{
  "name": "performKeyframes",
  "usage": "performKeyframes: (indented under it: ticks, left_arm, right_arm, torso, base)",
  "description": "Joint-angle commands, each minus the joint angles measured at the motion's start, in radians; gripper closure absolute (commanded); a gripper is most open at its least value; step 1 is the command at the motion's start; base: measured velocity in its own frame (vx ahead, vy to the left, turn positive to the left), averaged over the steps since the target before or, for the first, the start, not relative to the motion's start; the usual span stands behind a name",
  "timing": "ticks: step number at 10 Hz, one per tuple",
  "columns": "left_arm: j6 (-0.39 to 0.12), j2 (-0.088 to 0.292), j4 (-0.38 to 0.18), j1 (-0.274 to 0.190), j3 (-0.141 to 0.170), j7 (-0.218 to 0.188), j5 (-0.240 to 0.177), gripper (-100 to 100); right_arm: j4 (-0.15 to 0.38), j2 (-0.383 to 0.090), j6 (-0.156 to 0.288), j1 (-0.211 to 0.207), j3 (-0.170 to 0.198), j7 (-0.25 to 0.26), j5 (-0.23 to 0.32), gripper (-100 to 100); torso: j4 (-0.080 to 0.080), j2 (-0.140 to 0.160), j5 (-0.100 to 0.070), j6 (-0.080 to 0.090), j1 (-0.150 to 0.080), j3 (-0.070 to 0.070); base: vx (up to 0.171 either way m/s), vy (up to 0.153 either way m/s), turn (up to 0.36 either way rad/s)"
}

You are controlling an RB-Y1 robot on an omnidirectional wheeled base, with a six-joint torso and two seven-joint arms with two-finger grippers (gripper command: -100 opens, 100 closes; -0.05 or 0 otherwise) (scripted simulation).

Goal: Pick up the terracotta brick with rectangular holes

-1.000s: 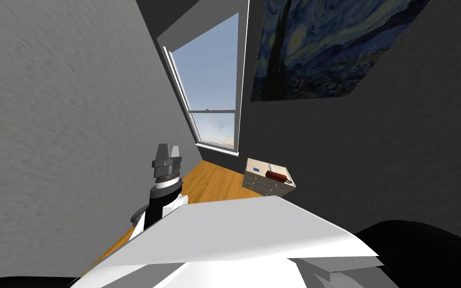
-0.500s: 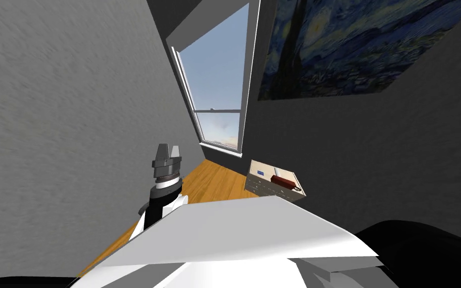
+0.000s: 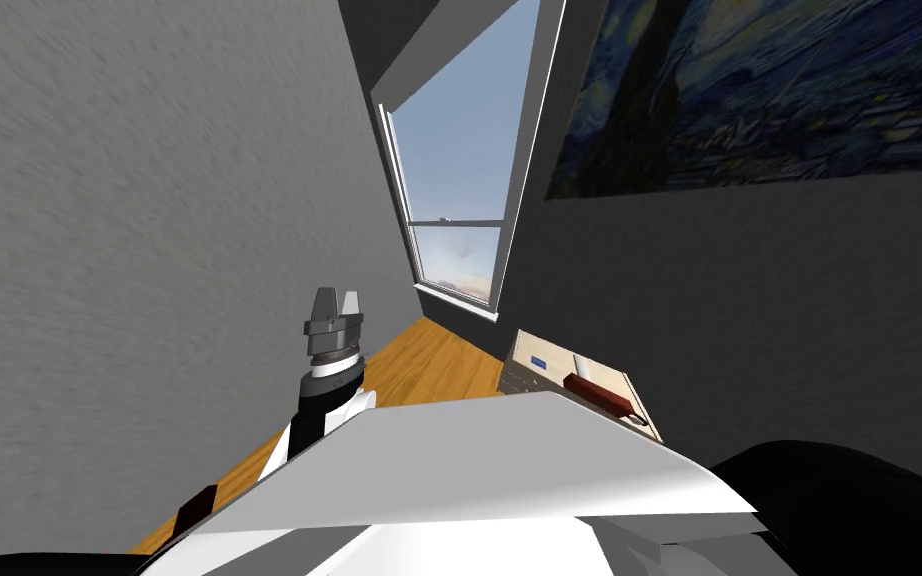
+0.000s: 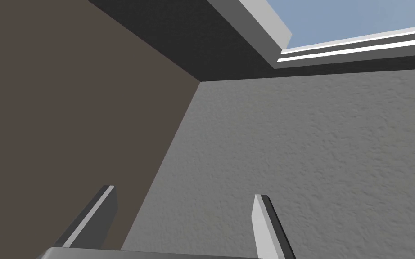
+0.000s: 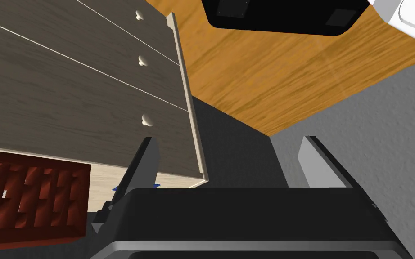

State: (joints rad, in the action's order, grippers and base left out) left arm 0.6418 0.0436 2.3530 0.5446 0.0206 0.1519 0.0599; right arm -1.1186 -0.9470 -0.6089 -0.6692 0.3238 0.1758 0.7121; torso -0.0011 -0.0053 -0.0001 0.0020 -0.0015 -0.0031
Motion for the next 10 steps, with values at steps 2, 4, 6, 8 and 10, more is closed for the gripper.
performKeyframes:
  ticks: [2,4,6,8,10]
  left_arm:
    - [0.0,0.0,0.0,0.0,0.0,0.0,0.0,0]
    - [0.0,0.0,0.0,0.0,0.0,0.0,0.0,0]
    - [0.0,0.0,0.0,0.0,0.0,0.0,0.0,0]
    - [0.0,0.0,0.0,0.0,0.0,0.0,0.0,0]
    - [0.0,0.0,0.0,0.0,0.0,0.0,0.0,0]
  right_arm:
    - [0.071,-0.061,0.02,-0.037,0.012,0.028,0.078,-100]
    - [0.104,-0.088,0.023,-0.044,0.016,0.037,0.118,-100]
    - [0.157,-0.132,0.03,-0.053,0.021,0.051,0.174,-100]
    - [0.176,-0.149,0.033,-0.055,0.025,0.057,0.198,-100]
    - [0.201,-0.17,0.041,-0.054,0.032,0.065,0.239,-100]
  torso:
    - [0.0,0.0,0.0,-0.001,0.001,0.0]
    - [0.0,-0.003,0.0,-0.001,-0.002,-0.001]
    - [0.0,0.001,0.0,-0.001,0.0,0.001]
    - [0.0,0.0,-0.001,-0.001,-0.003,0.0]
    - [0.001,0.002,0.0,0.0,-0.001,0.001]
  base:
    - [0.12,-0.009,0.312]
    - [0.112,-0.059,0.223]
    - [0.079,-0.045,0.216]
    - [0.088,-0.075,0.173]
    - [0.061,-0.069,0.144]
